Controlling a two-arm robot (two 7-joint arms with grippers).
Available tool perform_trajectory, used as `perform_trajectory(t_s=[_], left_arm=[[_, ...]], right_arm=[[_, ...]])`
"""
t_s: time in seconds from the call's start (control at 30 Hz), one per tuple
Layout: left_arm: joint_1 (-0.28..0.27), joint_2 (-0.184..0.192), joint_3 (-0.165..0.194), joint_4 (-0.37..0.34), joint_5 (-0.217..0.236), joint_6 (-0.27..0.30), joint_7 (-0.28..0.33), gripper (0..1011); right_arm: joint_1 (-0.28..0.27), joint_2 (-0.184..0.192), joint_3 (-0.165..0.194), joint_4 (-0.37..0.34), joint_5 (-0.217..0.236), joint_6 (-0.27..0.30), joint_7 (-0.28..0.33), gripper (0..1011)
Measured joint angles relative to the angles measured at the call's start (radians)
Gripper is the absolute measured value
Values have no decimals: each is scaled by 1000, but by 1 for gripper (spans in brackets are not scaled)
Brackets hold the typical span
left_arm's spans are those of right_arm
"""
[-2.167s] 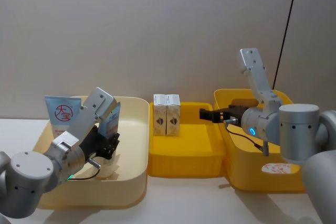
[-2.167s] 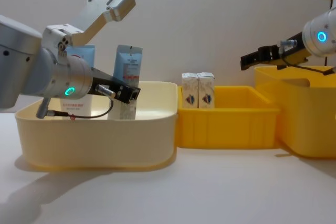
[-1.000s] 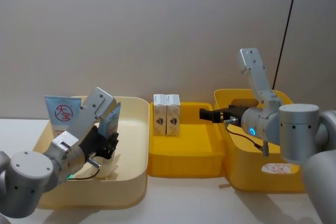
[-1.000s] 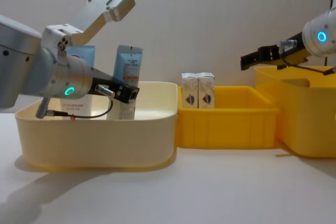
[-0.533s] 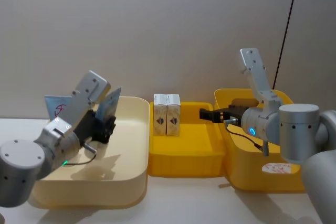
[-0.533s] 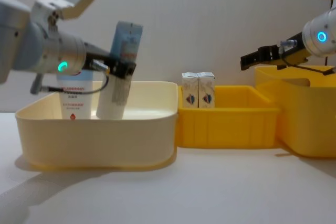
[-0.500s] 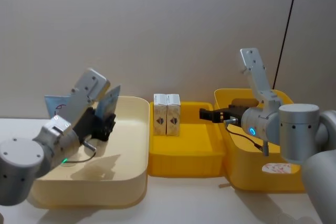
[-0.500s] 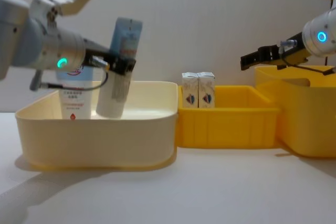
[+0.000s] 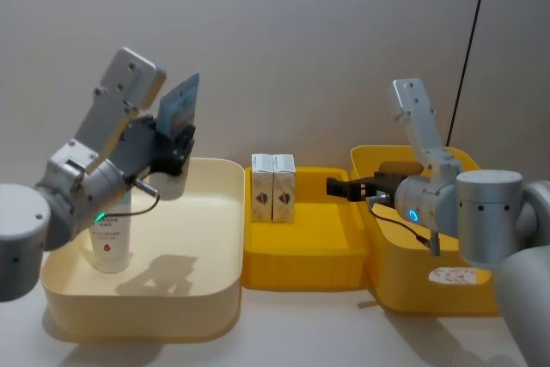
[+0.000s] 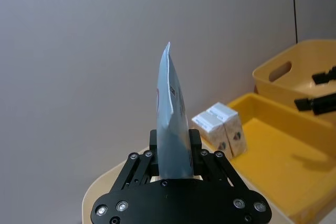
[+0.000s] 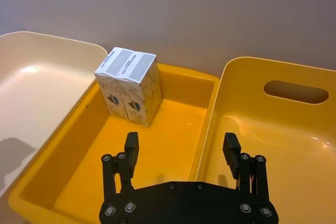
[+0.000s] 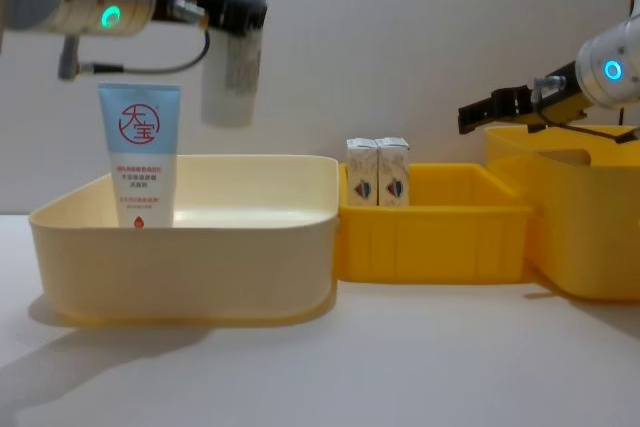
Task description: Bimanual collaborative sorting of washing and personal care products
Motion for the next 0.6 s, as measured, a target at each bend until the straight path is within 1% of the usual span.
perform_trajectory(t_s=[0.13, 0.17, 0.3, 0.5, 0.6], left_arm=[[-11, -15, -26, -8, -29, -29, -18, 311], [-11, -15, -26, -8, -29, -29, -18, 311], [-25, -29, -46, -4, -61, -55, -41, 311], [-45, -46, -65, 16, -101, -76, -68, 311], [-53, -54, -70, 30, -117, -82, -79, 312]], right_arm=[[1, 0, -1, 0, 0, -1, 2, 1001], [1, 0, -2, 0, -1, -2, 3, 1001], [2, 5, -13, -3, -9, -18, 14, 1001], [-2, 23, -41, -24, -30, -63, 45, 1001], [-9, 38, -63, -48, -46, -98, 69, 1001]])
